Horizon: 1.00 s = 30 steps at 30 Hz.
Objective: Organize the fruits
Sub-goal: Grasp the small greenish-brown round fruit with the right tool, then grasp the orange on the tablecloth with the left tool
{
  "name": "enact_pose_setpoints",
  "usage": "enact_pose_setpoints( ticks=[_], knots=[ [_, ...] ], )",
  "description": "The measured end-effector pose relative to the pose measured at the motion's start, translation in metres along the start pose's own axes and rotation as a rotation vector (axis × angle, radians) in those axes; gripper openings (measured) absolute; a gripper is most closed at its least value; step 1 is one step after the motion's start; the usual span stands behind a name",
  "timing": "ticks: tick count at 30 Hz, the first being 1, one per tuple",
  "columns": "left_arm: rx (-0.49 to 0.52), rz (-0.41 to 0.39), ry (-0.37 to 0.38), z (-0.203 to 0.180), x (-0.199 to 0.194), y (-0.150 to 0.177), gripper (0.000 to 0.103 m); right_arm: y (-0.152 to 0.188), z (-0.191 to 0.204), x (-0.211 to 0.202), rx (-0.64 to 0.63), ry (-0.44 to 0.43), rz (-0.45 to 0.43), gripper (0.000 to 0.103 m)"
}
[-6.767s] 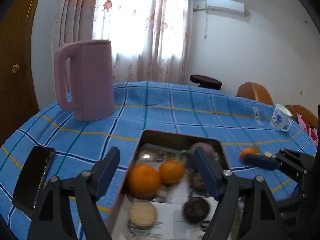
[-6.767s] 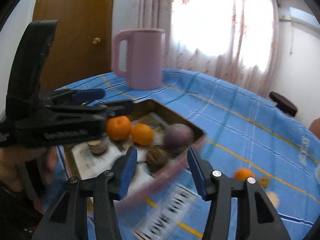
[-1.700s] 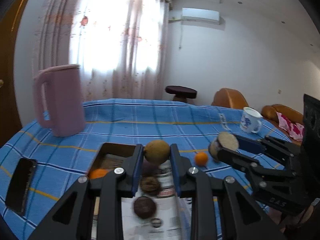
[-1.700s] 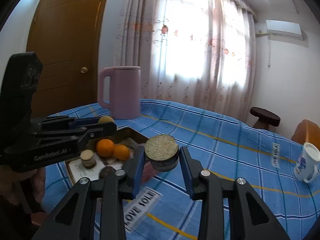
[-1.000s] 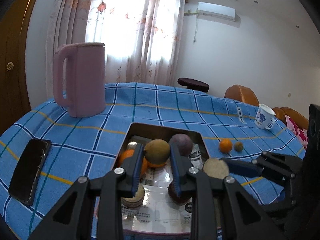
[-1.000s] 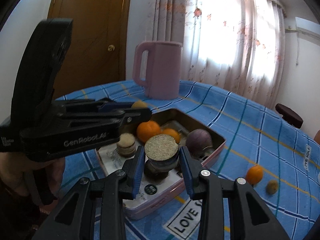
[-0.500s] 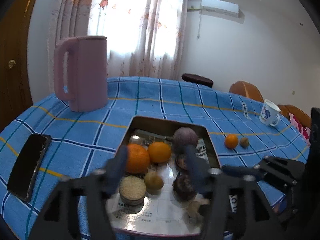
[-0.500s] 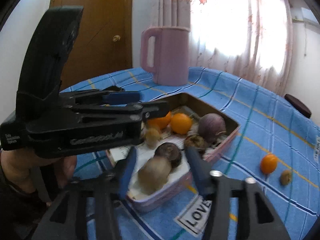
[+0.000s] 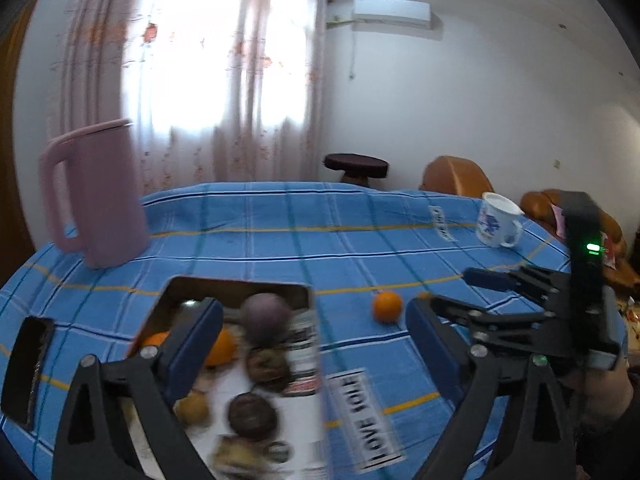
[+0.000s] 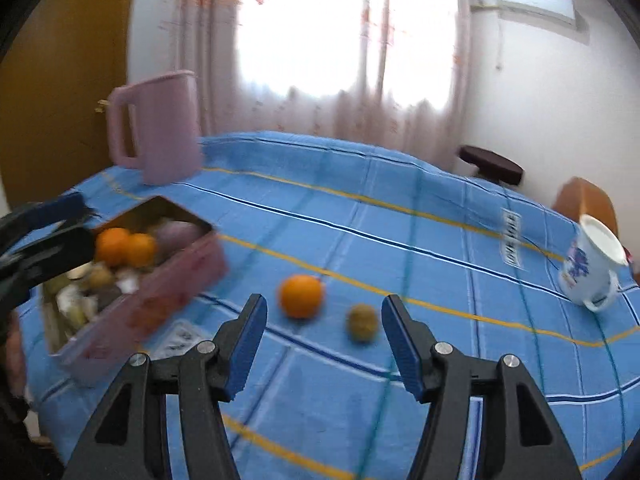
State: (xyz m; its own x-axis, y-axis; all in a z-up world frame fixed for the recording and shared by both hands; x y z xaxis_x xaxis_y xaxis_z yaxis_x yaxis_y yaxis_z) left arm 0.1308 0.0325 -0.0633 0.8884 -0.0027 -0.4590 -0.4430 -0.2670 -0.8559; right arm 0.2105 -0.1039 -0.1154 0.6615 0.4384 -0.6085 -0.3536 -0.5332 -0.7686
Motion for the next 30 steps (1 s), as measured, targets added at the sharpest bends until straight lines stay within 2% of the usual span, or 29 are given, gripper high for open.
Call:
enact_pose_setpoints(
  ticks=[3, 10, 12, 13, 14, 17, 24, 30],
  knots=[
    [0.017, 0.01, -0.002, -0.016, 0.01, -0.003, 0.097, 0.006, -0.008, 0.017, 0.002, 0.008, 0.057, 0.061],
    [0.041, 0.071, -0.027, -0.032, 0.04, 0.004, 0.098, 0.019, -0.015, 0.055, 0.063, -0.068, 0.162, 0.06],
    [0.043, 0.084, -0.028, -0.035, 0.046, 0.006, 0.098, 0.028, -0.013, 0.064, 0.077, -0.104, 0.209, 0.038],
    [0.049, 0.09, -0.029, -0.037, 0.049, 0.007, 0.098, 0.027, -0.016, 0.062, 0.103, -0.122, 0.194, 0.029],
    [0.055, 0.094, -0.035, -0.039, 0.052, 0.008, 0.098, 0.027, -0.016, 0.06, 0.106, -0.129, 0.186, 0.028],
    [0.069, 0.109, -0.035, -0.047, 0.059, 0.012, 0.098, 0.032, -0.023, 0.052, 0.124, -0.122, 0.161, 0.028],
    [0.106, 0.161, -0.045, -0.066, 0.086, 0.022, 0.096, 0.039, -0.056, 0.026, 0.158, -0.012, 0.093, 0.028],
    [0.12, 0.267, -0.031, -0.077, 0.119, 0.036, 0.071, 0.032, -0.069, 0.016, 0.194, 0.001, 0.049, 0.028]
  ],
)
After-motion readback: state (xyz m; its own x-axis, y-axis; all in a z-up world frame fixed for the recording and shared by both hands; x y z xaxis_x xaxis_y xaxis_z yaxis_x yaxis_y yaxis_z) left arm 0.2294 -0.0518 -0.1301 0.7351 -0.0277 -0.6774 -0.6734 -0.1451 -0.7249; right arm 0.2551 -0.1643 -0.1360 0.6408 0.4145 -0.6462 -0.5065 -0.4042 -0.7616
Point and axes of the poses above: each gripper's, at about its wrist camera, not at the fingertips, and x roughly the way its jaws point, z to its left, y to its underside, the point moved 10 cm from there along x, roughly the way its jaws point, and after that the axes turned 10 degrees about -x, right-handed, at the moved point
